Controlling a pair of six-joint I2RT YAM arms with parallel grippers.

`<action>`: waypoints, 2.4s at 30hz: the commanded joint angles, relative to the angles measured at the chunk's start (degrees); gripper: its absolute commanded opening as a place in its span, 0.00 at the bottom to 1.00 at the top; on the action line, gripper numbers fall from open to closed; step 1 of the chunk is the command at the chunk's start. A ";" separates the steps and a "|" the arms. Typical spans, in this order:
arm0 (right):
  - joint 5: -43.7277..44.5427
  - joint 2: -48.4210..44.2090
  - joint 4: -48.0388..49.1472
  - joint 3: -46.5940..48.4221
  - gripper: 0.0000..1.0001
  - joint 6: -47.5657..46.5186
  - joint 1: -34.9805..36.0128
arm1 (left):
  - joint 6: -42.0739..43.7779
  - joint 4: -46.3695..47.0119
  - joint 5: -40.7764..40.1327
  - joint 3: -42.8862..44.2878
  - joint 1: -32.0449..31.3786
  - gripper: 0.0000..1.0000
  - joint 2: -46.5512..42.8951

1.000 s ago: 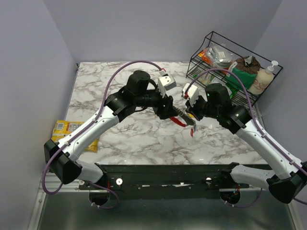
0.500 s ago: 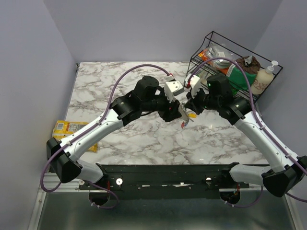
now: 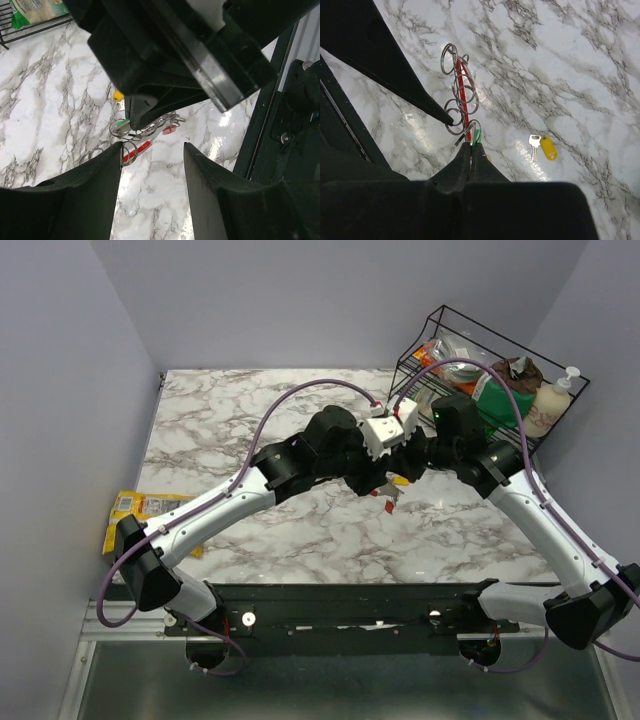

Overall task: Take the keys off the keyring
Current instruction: Remove the key from the keyring.

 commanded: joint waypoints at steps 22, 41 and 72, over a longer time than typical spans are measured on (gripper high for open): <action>-4.35 -2.67 -2.62 4.97 0.01 1.53 -1.26 | 1.25 -1.29 -1.62 2.38 -0.75 0.50 3.03; -6.80 -1.27 -1.74 4.53 0.01 2.67 -3.98 | 3.27 -4.01 13.78 3.00 0.21 0.66 -1.80; -20.60 -1.00 -3.15 5.32 0.01 5.49 -6.97 | 3.27 -1.64 -1.51 3.17 -1.89 0.41 3.03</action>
